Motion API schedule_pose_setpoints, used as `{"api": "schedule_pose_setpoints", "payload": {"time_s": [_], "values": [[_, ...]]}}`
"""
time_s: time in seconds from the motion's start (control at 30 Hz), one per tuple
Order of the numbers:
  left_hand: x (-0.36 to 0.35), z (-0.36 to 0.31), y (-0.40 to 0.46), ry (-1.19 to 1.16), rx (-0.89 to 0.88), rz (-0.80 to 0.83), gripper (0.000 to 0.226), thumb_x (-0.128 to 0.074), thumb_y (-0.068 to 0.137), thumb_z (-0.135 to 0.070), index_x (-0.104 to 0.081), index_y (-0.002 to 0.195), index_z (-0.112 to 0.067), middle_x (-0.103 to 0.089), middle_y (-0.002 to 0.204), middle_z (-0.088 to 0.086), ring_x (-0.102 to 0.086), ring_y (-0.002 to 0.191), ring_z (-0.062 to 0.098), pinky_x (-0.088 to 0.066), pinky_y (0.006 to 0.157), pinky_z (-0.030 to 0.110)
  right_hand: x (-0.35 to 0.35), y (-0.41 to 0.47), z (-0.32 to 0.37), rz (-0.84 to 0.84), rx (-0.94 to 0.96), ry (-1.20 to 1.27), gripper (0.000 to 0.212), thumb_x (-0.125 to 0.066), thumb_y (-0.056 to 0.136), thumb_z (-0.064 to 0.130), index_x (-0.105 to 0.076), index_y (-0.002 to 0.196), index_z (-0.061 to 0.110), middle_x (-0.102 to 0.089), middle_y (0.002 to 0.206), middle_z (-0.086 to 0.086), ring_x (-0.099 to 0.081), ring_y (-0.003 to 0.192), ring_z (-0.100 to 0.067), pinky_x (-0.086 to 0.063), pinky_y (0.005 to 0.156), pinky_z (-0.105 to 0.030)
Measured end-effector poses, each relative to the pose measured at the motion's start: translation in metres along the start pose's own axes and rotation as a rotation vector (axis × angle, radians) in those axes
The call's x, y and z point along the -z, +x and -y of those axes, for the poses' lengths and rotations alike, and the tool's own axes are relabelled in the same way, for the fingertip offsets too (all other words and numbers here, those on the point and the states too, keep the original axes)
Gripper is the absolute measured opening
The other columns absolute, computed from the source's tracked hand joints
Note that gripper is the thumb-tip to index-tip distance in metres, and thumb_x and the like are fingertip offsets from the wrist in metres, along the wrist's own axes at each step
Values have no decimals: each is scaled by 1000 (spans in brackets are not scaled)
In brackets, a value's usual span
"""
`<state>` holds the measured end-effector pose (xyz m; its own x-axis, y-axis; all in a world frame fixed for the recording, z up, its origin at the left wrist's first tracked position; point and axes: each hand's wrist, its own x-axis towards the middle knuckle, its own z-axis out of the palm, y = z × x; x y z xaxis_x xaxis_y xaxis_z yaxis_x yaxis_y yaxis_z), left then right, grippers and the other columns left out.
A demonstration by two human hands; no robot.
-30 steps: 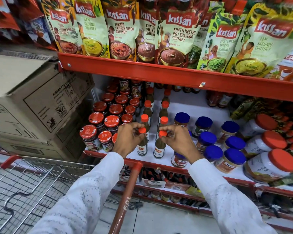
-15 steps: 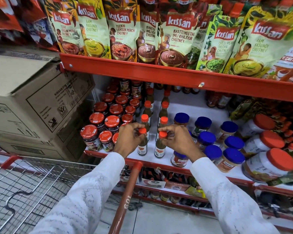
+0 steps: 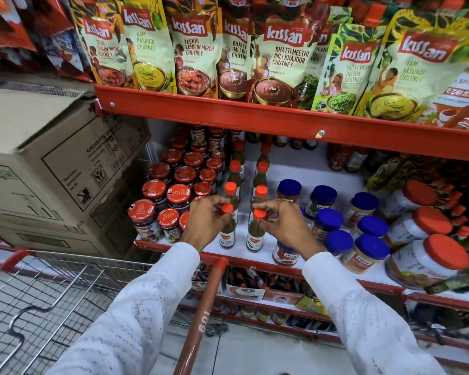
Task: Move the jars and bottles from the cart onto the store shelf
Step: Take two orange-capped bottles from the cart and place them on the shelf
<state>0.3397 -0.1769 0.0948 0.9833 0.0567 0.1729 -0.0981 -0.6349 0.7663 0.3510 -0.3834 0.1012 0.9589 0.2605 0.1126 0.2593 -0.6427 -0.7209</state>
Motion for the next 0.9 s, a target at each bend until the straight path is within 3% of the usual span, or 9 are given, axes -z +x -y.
{"api": "schedule_pose_setpoints", "payload": {"time_s": [0.07,0.17,0.27,0.37,0.47,0.53,0.67,0.8,0.9], "values": [[1,0,0,-3,-9,-7,37,-76,78,-8,-70,115,-11,-76,99,4,-62,72,-3,-49,73,5,1,-1,0,-1,6,5,48,-75,76,2,-67,121,18,-70,116,-1,-66,95,-10,-54,88,-18],[1,0,-2,-19,-7,1,38,-77,78,-8,-70,115,-12,-76,99,2,-64,75,-3,-56,80,14,4,-6,3,-11,2,14,54,-76,76,4,-63,126,20,-69,119,0,-64,97,-9,-54,86,-17],[2,-1,-4,-37,-17,4,42,-79,76,-14,-69,117,-16,-75,104,-2,-68,88,5,-58,85,22,16,-23,1,-71,-33,20,56,-76,78,7,-61,128,25,-64,118,8,-62,100,-11,-56,88,-25],[1,-11,-9,8,-66,-95,40,-80,76,-22,-70,114,-20,-72,113,-3,-65,100,9,-53,89,23,35,-47,-12,-151,-98,31,51,-73,79,6,-63,126,26,-65,112,3,-64,93,-7,-53,84,-12],[-13,-38,-22,25,-144,-206,26,-77,78,-25,-71,103,-22,-69,106,-3,-63,101,16,-55,90,37,55,-69,-32,-221,-153,-4,46,-72,81,9,-65,123,25,-68,101,1,-63,85,-5,-49,75,-5],[-30,-58,-34,-3,-173,-194,18,-74,80,-26,-71,98,-25,-68,99,-5,-63,95,17,-55,83,39,69,-81,-47,-257,-185,6,43,-70,81,6,-66,122,21,-70,101,-1,-65,85,-9,-55,77,-16],[-77,-96,-56,-62,-163,-63,12,-70,82,-23,-71,94,-22,-68,87,-5,-63,72,9,-56,68,29,101,-98,-76,-320,-271,9,39,-67,81,-2,-68,118,12,-70,102,-7,-66,86,-17,-50,72,-13],[-133,-113,-57,-113,-6,79,17,-69,79,-29,-72,93,-20,-72,74,0,-67,65,13,-59,67,34,121,-102,-100,-281,-276,-38,39,-66,80,-1,-68,117,10,-72,93,-14,-68,83,-24,-53,72,-25],[-165,-123,-53,-82,88,125,20,-73,81,-19,-71,100,-13,-71,81,0,-62,57,6,-56,69,30,125,-98,-112,-199,-298,-50,42,-66,80,0,-63,122,9,-70,94,-17,-67,86,-27,-51,73,-28]]}}
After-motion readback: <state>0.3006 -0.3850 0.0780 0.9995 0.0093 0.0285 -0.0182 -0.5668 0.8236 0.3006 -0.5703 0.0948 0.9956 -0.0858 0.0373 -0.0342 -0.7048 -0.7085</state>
